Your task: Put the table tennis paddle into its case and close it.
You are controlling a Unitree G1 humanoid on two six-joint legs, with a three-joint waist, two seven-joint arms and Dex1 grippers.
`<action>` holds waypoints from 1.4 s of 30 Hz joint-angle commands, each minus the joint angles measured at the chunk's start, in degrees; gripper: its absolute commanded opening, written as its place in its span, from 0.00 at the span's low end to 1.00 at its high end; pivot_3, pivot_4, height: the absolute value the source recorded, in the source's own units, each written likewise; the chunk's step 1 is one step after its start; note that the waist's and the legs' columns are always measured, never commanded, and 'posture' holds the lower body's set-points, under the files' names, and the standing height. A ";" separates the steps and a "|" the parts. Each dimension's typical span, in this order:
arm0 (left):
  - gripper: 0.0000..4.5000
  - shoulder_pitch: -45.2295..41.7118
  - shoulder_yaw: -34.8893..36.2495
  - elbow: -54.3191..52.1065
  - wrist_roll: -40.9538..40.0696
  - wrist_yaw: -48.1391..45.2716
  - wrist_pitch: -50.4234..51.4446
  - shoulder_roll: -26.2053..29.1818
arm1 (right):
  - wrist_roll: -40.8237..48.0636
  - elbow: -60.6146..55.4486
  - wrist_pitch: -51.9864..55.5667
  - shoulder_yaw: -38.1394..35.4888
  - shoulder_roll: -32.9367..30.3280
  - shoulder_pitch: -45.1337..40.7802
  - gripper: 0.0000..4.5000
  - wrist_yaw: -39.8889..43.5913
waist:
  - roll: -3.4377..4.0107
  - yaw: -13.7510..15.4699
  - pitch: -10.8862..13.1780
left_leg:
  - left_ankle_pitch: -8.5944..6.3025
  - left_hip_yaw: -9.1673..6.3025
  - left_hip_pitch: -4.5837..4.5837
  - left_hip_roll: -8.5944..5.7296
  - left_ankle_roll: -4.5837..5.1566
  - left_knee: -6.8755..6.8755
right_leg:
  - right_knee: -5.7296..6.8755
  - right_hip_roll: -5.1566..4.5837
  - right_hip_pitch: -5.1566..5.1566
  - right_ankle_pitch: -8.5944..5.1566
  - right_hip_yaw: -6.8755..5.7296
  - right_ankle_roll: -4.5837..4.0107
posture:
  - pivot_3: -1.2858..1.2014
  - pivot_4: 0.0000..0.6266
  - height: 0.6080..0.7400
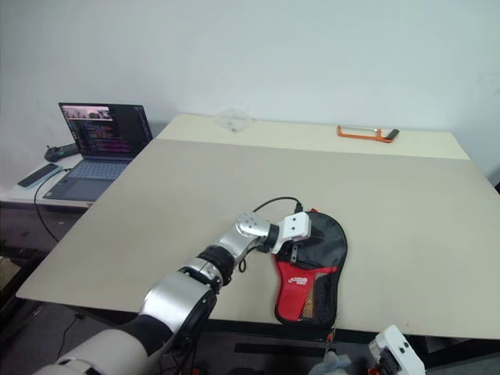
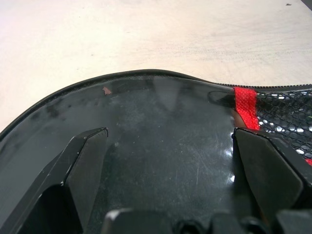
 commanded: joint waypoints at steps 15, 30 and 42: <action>1.00 3.97 -1.49 2.06 1.90 0.27 -0.19 1.45 | 3.56 -1.87 -13.19 -17.33 -22.89 -2.18 0.71 17.05 | -0.23 -0.10 0.06 | -0.01 0.09 0.02 0.07 -0.01 0.02 | 0.00 0.03 0.03 0.00 0.03 0.02 | 0.52 0.24 1.00; 1.00 3.52 8.54 -12.79 -13.21 -12.20 4.26 4.86 | -64.95 19.57 -49.93 20.87 -14.84 -24.54 0.71 35.60 | -0.14 -1.81 0.47 | 0.02 0.19 -0.96 -0.04 -0.39 0.22 | 0.10 0.03 -1.09 0.08 0.14 -0.17 | 0.52 0.24 1.00; 1.00 24.44 13.35 -54.36 -21.91 -1.49 28.01 16.06 | -84.73 57.99 -68.40 33.52 0.03 -52.09 0.71 43.44 | 0.65 -3.55 0.97 | 0.07 0.21 -0.92 0.01 -0.48 0.12 | 0.19 0.04 -1.23 0.11 0.26 -0.28 | 0.52 0.24 1.00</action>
